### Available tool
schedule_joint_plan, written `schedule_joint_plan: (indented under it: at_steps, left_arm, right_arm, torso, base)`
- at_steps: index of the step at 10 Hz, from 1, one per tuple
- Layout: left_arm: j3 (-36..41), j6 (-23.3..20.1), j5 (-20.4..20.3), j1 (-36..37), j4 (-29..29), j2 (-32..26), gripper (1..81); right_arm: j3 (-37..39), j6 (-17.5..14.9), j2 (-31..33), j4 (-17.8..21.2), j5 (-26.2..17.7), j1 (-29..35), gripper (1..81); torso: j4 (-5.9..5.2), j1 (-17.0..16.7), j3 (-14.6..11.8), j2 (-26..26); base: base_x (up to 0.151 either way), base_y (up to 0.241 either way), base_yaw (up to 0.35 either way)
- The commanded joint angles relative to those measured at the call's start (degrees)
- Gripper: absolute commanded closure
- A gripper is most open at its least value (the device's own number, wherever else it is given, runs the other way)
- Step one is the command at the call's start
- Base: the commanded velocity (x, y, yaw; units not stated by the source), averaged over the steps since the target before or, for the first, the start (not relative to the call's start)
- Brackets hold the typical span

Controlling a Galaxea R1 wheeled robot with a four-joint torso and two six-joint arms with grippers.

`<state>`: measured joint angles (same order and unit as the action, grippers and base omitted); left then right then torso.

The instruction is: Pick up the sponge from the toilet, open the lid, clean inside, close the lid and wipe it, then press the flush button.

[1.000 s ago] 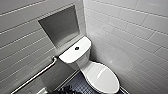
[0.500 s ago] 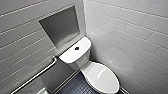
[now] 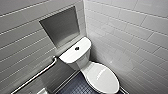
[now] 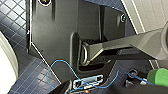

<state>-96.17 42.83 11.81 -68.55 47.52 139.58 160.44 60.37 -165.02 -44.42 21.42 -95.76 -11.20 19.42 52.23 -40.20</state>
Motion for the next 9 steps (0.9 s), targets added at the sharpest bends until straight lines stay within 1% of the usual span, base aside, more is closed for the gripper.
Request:
schedule_joint_plan:
  at_steps: [1,2,4,5,6,7,8,9]
  left_arm:
    - [-2.8,-5.8,2.5,-4.4,0.7,0.9,1.0]
    - [-5.0,-6.9,2.4,-5.9,0.7,2.2,1.0]
    - [-8.5,-7.4,2.0,-8.4,0.8,4.1,1.0]
    - [-9.5,-7.9,1.0,-9.2,0.8,4.6,1.0]
    - [-10.3,-8.0,-0.5,-9.9,0.7,4.7,1.0]
    - [-11.4,-8.0,-2.1,-10.6,0.7,5.1,1.0]
    - [-13.3,-8.0,-3.3,-11.0,0.7,6.2,1.0]
    - [-14.4,-8.0,-3.6,-11.2,0.7,7.0,1.0]
  right_arm:
    - [-7.1,-24.3,-0.9,19.3,-11.7,-1.0,81.1]
    - [-10.2,-32.9,-0.1,27.2,-14.7,0.8,81.1]
    - [-15.2,-48.5,2.6,42.8,-18.6,3.8,81.1]
    - [-18.0,-51.4,4.6,47.1,-18.5,4.2,81.1]
    - [-21.9,-51.4,7.8,47.7,-17.4,4.1,81.1]
    - [-26.9,-51.4,11.0,47.8,-15.3,4.2,81.1]
    - [-32.3,-51.5,14.6,47.9,-14.2,5.3,81.1]
    - [-36.5,-51.4,17.1,48.2,-14.3,5.7,81.1]
  torso:
    - [0.0,0.0,0.0,0.0]
    - [0.0,0.0,0.0,0.0]
    - [0.0,0.0,0.0,0.0]
    - [0.0,0.0,0.0,0.0]
    - [0.0,0.0,0.0,0.0]
    - [0.0,0.0,0.0,-0.1]
    - [0.0,0.0,0.0,-0.1]
    - [0.0,-0.1,0.0,-0.1]
  base:
    - [0.0,0.0,0.0]
    - [0.0,0.0,0.0]
    - [0.0,0.0,0.0]
    - [0.0,0.0,0.0]
    - [0.0,0.0,0.0]
    - [0.0,0.0,0.0]
    - [0.0,0.0,0.0]
    - [0.0,0.0,0.0]
